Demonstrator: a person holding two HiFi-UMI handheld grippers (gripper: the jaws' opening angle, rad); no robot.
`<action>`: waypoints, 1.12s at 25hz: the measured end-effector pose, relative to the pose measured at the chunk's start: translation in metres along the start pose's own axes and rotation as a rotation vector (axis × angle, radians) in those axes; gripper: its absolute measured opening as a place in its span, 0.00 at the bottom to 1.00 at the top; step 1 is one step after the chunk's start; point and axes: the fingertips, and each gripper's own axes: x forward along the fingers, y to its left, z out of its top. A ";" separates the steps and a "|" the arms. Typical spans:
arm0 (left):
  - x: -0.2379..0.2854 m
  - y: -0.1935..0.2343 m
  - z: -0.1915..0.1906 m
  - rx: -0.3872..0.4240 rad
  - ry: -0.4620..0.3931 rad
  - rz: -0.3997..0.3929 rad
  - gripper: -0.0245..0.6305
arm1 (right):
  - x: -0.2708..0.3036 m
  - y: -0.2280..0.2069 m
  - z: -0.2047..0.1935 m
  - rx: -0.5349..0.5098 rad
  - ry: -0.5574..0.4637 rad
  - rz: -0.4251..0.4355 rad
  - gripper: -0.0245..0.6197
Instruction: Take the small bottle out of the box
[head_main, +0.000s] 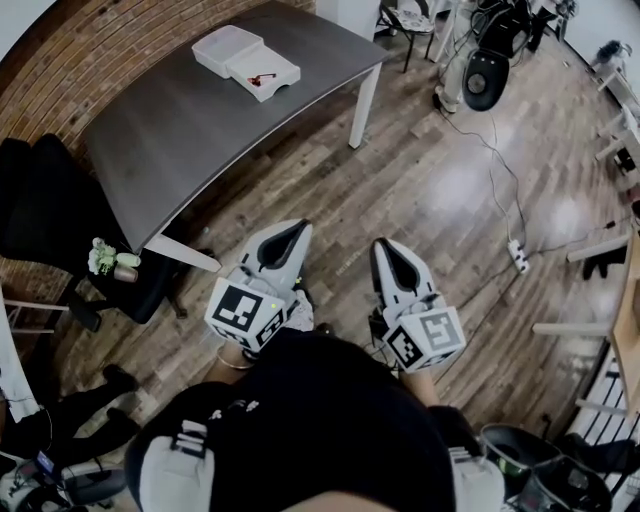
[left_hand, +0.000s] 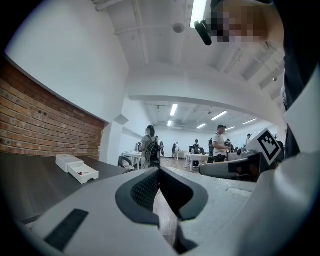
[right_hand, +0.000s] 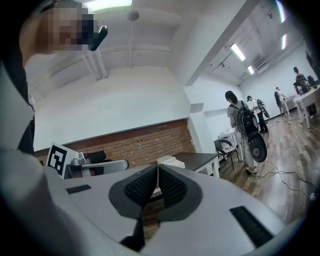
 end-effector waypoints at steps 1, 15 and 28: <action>0.006 0.003 0.001 0.000 -0.003 -0.007 0.04 | 0.004 -0.004 0.002 -0.005 -0.002 -0.006 0.06; 0.087 0.082 0.022 0.009 -0.018 -0.042 0.04 | 0.102 -0.051 0.024 -0.004 0.000 -0.034 0.07; 0.118 0.198 0.024 -0.025 -0.015 0.001 0.04 | 0.219 -0.052 0.025 -0.015 0.042 -0.013 0.08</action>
